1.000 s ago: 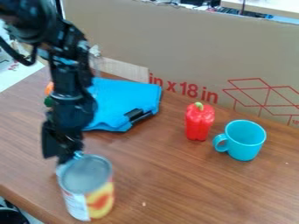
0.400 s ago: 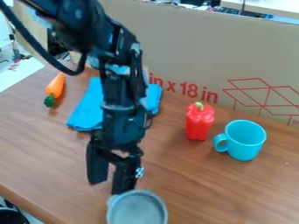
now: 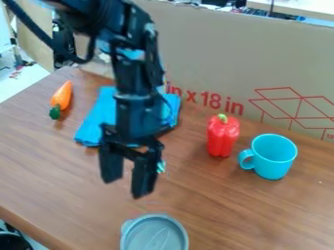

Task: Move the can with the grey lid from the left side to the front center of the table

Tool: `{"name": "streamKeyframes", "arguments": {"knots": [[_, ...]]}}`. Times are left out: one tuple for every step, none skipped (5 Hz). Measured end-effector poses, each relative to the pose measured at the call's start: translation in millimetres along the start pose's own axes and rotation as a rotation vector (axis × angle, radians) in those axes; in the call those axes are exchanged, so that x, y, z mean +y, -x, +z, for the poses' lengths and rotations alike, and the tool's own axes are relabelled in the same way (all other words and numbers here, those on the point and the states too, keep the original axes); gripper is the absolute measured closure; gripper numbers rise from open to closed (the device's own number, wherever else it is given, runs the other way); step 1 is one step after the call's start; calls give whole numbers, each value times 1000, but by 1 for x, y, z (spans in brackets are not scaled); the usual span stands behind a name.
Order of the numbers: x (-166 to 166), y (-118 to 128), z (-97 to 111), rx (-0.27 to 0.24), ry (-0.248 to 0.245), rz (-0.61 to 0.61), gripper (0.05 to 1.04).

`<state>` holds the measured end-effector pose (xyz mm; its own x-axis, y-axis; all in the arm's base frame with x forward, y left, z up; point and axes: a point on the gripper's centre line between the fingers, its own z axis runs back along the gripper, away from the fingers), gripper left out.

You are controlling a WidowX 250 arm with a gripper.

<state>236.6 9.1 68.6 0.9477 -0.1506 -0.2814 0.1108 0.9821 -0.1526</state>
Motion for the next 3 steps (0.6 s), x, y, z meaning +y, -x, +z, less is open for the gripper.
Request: {"name": "streamKeyframes", "arguments": {"knots": [[32,12,31,-64,-81,96,83],[59,31,52,-69,-124,164,83],[72,44,60,-81,-118,183,83]]}}
